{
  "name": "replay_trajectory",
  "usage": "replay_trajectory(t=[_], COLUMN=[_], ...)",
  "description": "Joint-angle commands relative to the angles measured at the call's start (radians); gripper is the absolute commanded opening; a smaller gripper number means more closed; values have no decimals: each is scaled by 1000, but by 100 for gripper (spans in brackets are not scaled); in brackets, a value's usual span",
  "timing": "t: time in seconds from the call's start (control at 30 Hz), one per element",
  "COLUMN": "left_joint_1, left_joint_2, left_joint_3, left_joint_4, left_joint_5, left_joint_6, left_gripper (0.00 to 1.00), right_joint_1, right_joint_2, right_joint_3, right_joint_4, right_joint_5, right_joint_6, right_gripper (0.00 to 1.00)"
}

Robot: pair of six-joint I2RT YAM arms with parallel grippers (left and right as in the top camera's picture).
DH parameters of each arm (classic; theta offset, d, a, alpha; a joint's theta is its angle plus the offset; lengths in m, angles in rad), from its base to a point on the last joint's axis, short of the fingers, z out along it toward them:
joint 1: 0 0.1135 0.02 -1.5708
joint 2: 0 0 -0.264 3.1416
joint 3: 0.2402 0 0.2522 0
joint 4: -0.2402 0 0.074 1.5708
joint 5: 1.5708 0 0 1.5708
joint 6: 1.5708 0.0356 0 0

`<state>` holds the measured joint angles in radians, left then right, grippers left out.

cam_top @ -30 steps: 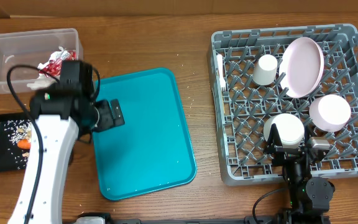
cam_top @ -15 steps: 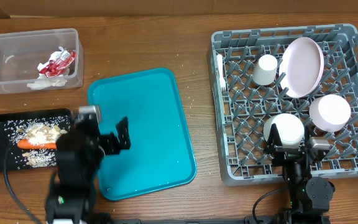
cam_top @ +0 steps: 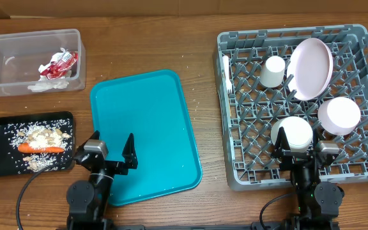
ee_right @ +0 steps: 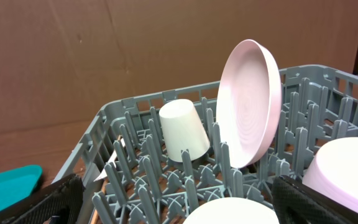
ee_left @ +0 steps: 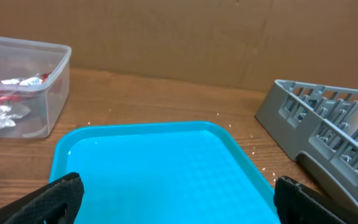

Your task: Sort waste into correct bins and load items into the dishwasher rack

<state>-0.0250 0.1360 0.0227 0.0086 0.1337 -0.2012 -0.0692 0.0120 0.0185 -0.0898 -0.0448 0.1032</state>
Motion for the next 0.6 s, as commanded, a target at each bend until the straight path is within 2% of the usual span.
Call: replay_trajectory(t=[0.0, 0.2, 0.37, 0.57], left_joint_1=[-1, 17, 72, 72], left_joint_2=[-59, -132, -133, -132], left_joint_3=[-18, -18, -18, -18], left_joint_4=[-12, -52, -87, -86], left_joint_5=[-52, -140, -132, -134], left_joint_6=[18, 22, 22, 22], left_gripper=[100, 100, 100, 100], right_joint_1=[8, 8, 8, 8], right_joint_2=[-10, -10, -10, -10], right_joint_3=[-10, -10, -10, -10], right_joint_4=[8, 8, 8, 8], right_joint_5=[6, 6, 6, 6], right_joint_6=[-6, -6, -6, -6], right_gripper=[100, 100, 100, 100])
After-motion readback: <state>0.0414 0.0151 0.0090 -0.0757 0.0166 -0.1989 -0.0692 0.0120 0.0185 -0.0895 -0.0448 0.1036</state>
